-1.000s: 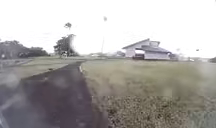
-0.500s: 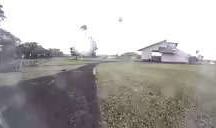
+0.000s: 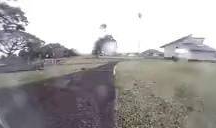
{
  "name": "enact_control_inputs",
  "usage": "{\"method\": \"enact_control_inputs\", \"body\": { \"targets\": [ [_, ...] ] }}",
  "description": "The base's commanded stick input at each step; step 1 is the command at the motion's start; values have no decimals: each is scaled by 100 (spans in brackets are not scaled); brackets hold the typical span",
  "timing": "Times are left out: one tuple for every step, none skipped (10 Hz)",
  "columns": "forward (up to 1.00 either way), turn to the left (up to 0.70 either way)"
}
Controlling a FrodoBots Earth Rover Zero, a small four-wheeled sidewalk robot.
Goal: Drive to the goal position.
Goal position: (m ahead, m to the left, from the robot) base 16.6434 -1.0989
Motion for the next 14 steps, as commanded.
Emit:
{"method": "enact_control_inputs", "body": {
  "targets": [
    [0, 100],
    [0, 57],
    [0, 10],
    [66, 0],
    [100, 0],
    [100, 0],
    [100, 0],
    [100, 0],
    [100, -2],
    [100, -27],
    [100, -22],
    [100, -8],
    [100, -29],
    [100, -9]
  ]
}}
